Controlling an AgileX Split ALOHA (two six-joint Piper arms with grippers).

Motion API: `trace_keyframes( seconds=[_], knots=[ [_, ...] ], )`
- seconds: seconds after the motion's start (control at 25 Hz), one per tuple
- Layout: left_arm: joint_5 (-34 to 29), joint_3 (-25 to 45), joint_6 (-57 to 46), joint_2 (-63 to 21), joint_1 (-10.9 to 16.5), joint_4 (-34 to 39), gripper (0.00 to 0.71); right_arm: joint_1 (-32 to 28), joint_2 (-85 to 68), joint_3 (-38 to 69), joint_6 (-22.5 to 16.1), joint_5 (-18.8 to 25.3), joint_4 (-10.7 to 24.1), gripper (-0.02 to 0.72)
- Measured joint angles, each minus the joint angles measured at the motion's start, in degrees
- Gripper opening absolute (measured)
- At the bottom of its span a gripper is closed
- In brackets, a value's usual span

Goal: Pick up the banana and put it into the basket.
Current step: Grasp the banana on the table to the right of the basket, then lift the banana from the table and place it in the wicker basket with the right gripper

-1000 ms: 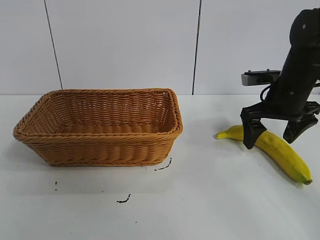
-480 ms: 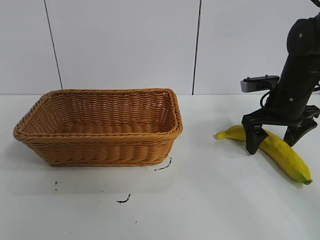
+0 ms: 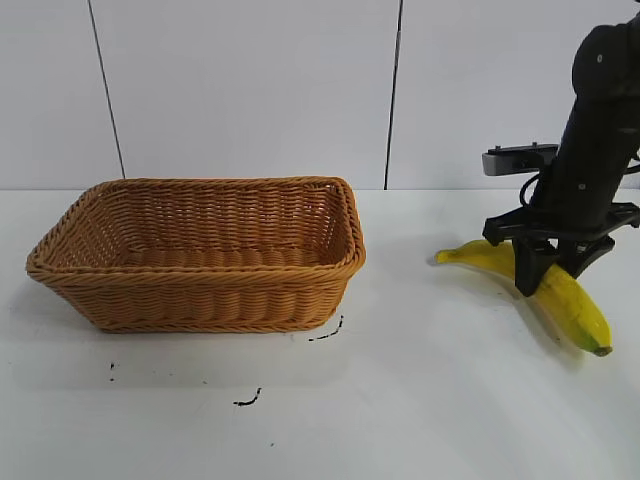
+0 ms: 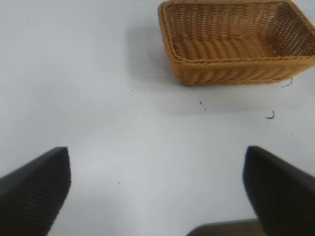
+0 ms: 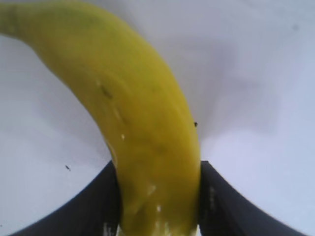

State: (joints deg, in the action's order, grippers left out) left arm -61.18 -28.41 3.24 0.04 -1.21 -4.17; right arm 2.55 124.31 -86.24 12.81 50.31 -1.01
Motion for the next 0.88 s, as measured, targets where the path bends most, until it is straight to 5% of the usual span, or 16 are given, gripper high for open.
trace_keyframes(
  seconds=[0.24, 0.48, 0.88],
  knots=[
    [0.0, 0.0, 0.0, 0.0, 0.0, 0.0, 0.69, 0.0, -2.9, -10.4, -1.1, 12.2, -2.4, 0.302],
    [0.0, 0.0, 0.0, 0.0, 0.0, 0.0, 0.69, 0.2, -4.2, -18.6, -1.1, 18.0, -3.4, 0.302],
    [0.0, 0.0, 0.0, 0.0, 0.0, 0.0, 0.69, 10.8, -3.3, -31.3, -0.7, 19.4, -1.7, 0.302]
  ],
)
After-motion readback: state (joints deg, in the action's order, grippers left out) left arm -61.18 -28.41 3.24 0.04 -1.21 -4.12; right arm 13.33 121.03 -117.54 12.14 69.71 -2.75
